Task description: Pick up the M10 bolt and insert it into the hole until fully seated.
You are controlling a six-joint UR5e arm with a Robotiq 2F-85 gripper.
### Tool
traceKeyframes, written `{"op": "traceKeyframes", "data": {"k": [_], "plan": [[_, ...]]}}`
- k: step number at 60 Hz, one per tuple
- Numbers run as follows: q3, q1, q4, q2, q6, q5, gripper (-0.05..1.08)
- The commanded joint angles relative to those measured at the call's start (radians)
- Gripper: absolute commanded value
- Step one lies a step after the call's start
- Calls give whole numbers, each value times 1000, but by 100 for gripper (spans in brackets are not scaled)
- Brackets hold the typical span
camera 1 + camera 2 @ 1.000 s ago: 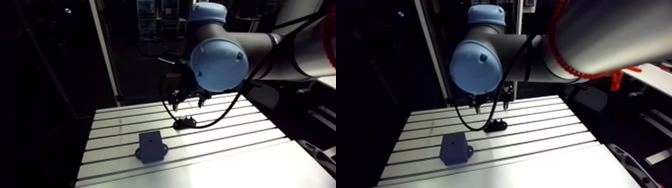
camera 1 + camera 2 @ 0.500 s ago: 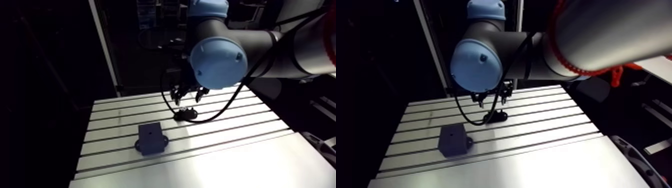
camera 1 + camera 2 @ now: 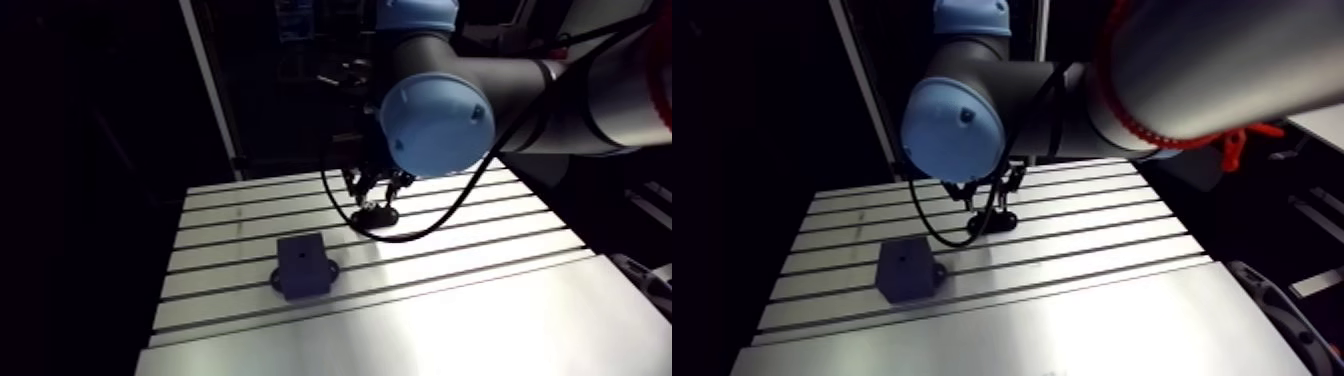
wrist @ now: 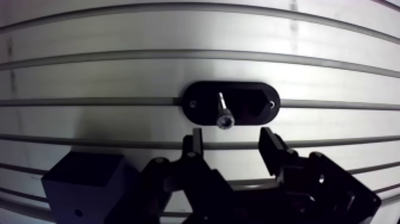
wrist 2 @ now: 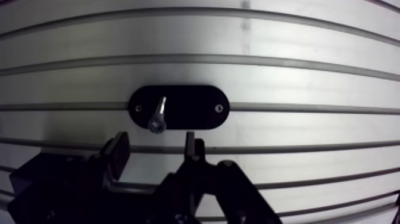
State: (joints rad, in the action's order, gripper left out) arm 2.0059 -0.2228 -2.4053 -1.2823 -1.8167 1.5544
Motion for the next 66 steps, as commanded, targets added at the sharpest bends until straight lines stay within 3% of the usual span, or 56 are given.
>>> {"op": "traceKeyframes", "data": {"k": [1, 11, 66], "plan": [[0, 0, -1, 16, 2, 0, 44], [0, 2, -45, 24, 1, -3, 47], [-9, 11, -48, 59, 1, 2, 56]]}}
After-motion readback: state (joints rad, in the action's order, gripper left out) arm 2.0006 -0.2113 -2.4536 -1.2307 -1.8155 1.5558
